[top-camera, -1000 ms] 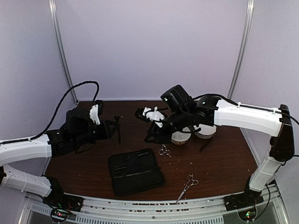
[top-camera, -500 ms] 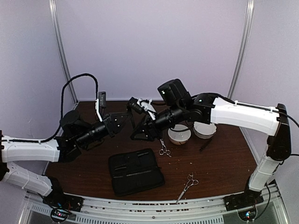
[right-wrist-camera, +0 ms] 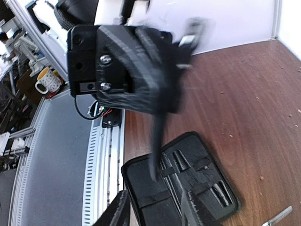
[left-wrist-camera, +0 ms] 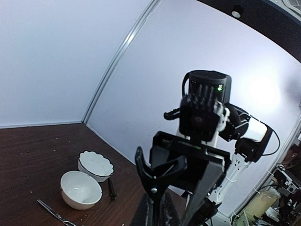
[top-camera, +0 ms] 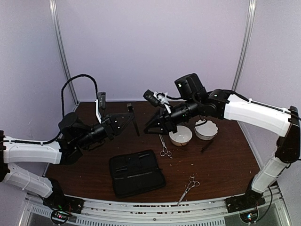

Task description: Sort the hair-cutting tools

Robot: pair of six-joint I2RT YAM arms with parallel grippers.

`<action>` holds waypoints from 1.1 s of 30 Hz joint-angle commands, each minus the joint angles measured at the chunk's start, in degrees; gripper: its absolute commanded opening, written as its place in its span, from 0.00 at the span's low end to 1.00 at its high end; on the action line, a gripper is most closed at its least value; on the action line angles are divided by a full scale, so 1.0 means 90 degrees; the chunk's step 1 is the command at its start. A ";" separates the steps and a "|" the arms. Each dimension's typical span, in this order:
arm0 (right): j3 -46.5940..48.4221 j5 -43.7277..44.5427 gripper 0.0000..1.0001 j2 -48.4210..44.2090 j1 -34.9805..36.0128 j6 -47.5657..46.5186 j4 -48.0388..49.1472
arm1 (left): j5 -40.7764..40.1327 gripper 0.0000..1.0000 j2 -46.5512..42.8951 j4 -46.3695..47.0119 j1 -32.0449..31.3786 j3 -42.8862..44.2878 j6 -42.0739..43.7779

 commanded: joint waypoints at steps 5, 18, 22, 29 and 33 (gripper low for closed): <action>-0.0142 -0.0041 0.42 -0.0232 -0.0161 -0.0216 0.0074 | 0.0840 0.00 0.0173 0.1185 -0.0067 0.0060 -0.0273; -0.0203 -0.1141 0.37 -0.0086 0.0034 -0.0110 0.0422 | 0.0876 0.00 0.0508 0.1789 -0.0160 0.0103 -0.0425; -0.0366 -0.1302 0.36 -0.0129 0.0049 -0.0111 0.0504 | 0.0782 0.00 0.0554 0.1866 -0.0160 0.0063 -0.0417; -0.0399 -0.1253 0.20 -0.0111 0.0054 0.0063 0.0718 | 0.0786 0.00 0.0710 0.2149 -0.0160 0.0095 -0.0489; -0.0382 -0.1214 0.11 -0.0115 0.0055 0.0089 0.0804 | 0.0780 0.00 0.0716 0.2196 -0.0160 0.0060 -0.0503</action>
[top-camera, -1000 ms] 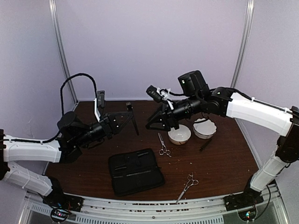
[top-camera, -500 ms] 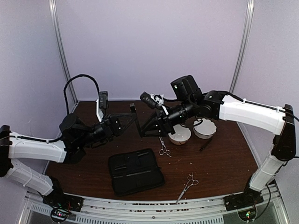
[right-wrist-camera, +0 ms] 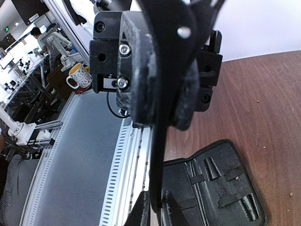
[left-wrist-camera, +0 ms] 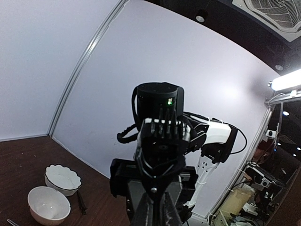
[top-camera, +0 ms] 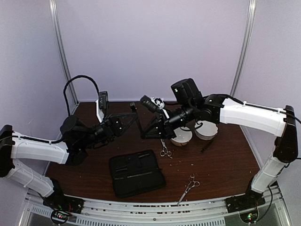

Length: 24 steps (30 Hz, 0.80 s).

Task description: Sort the hair-cutting tools

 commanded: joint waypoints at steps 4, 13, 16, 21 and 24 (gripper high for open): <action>0.0006 0.0015 0.05 -0.0146 0.0024 0.0029 0.0274 | -0.0136 0.00 -0.0019 0.0445 -0.0036 -0.0048 -0.0013; -0.0108 0.0756 0.00 -0.0437 0.0024 -0.1012 -0.0500 | -0.0493 0.49 -0.0769 -0.2218 -0.0036 0.0177 0.0840; -0.0268 0.1506 0.00 -0.0570 0.0013 -0.1687 -0.1010 | -0.0958 0.63 -0.1764 -0.4375 -0.0036 0.0332 0.1763; -0.0411 0.2656 0.00 -0.0506 0.0058 -0.2699 -0.1866 | -0.2774 0.70 -0.3018 -0.8324 -0.0036 0.1162 0.3070; -0.0318 0.3065 0.00 -0.0275 0.0142 -0.3008 -0.2359 | -0.3375 0.70 -0.3292 -0.9848 -0.0036 0.1507 0.3367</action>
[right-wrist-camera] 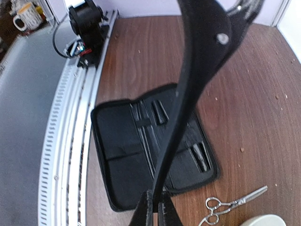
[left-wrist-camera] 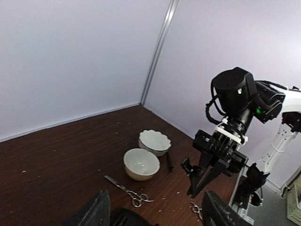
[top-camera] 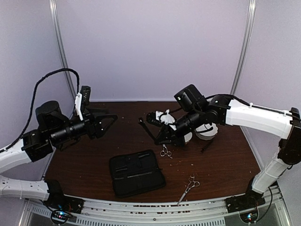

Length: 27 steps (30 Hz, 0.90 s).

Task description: Sort the hair-cutting tools

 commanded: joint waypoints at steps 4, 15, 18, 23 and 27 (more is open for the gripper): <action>0.0350 0.1602 0.00 0.0726 0.0554 -0.1171 -0.1589 | -0.1550 0.70 -0.0281 -0.4012 -0.0002 0.0794 0.1140; 0.2321 0.3146 0.00 0.3183 0.1325 -0.1154 -0.2884 | -0.2148 0.72 0.0020 -0.4680 0.0066 0.0810 0.0909; 0.2599 0.3212 0.00 0.3452 0.1332 -0.1229 -0.2934 | -0.1910 0.72 0.0042 -0.4681 0.0065 0.0711 0.0901; 0.2971 0.3371 0.00 0.3942 0.1334 -0.1328 -0.3146 | -0.1922 0.72 0.0042 -0.4673 0.0064 0.0575 0.0921; 0.3129 0.3406 0.03 0.4192 0.1334 -0.1346 -0.3249 | -0.1749 0.72 0.0126 -0.4596 0.0061 0.0526 0.0947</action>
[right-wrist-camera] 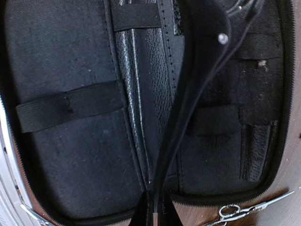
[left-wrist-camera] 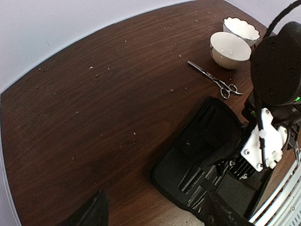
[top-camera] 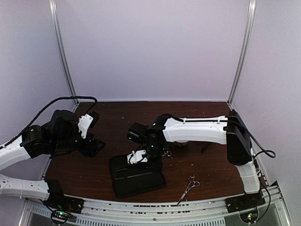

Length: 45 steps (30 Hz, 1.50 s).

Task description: Sort the hair-cutting tools

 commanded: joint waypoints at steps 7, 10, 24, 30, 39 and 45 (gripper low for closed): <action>0.0134 0.0283 0.05 0.0397 -0.0017 -0.0167 -0.0245 | 0.0350 0.72 0.0367 0.0118 0.0034 -0.0095 0.0194; 0.0081 0.0292 0.10 0.0389 -0.0022 -0.0168 -0.0149 | 0.0339 0.72 0.0452 0.0109 0.0035 -0.0102 0.0230; -0.0763 -0.0092 0.26 -0.0751 -0.0286 -0.0179 0.0168 | 0.0985 0.67 0.1328 0.0593 0.0027 -0.0142 0.0598; -0.2235 -0.1749 0.28 -0.2505 -0.1135 0.0014 0.0440 | 0.1785 0.67 0.1645 0.1318 0.0007 -0.0172 0.1087; -0.4138 -0.3486 0.28 -0.4340 -0.2476 0.0785 0.1845 | 0.2185 0.50 0.3539 0.0785 -0.0239 0.0928 0.1963; -0.4225 -0.3575 0.29 -0.4328 -0.2676 0.0740 0.1854 | 0.2174 0.48 0.4468 0.0685 -0.0450 0.1416 0.2414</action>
